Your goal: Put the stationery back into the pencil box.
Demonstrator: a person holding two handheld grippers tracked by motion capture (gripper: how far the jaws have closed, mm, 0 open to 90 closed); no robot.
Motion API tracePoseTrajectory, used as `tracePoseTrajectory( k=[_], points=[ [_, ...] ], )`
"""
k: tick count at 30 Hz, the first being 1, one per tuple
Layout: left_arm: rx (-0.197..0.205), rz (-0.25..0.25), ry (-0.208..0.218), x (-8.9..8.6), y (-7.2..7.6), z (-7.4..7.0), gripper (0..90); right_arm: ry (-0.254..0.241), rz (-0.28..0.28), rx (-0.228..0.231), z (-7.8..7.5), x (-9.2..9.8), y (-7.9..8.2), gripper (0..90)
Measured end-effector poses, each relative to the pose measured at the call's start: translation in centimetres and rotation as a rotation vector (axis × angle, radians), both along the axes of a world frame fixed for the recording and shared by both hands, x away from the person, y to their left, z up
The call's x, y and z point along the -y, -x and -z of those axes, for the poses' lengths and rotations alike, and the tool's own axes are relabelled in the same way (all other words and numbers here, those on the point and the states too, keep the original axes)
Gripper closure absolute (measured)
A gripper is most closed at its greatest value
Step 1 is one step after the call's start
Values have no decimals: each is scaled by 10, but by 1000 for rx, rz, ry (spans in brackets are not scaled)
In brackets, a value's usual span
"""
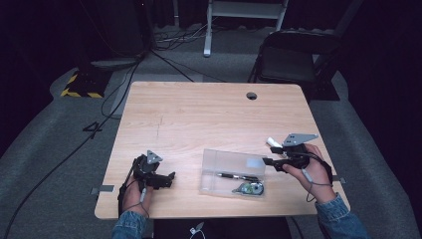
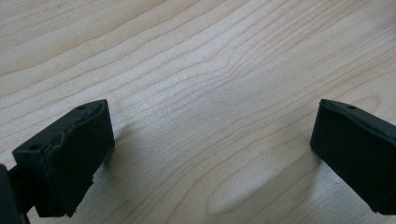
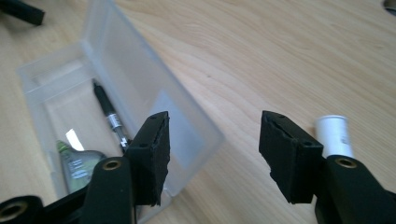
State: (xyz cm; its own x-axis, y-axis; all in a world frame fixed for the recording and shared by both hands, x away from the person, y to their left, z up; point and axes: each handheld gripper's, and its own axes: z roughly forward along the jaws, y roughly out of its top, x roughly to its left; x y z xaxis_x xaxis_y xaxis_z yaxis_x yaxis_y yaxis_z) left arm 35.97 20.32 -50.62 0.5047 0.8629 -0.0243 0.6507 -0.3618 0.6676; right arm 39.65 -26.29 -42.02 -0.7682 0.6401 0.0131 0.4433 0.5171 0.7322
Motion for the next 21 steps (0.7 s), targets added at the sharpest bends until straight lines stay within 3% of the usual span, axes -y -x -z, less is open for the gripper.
tracePoseTrajectory(
  k=[9,21],
  points=[
    [0,0,0,0,0,0,0,-5,98,7,3,24,-11,462],
    [-1,-4,3,0,1,0,0,44,210,-15,28,49,-30,485]
  ],
)
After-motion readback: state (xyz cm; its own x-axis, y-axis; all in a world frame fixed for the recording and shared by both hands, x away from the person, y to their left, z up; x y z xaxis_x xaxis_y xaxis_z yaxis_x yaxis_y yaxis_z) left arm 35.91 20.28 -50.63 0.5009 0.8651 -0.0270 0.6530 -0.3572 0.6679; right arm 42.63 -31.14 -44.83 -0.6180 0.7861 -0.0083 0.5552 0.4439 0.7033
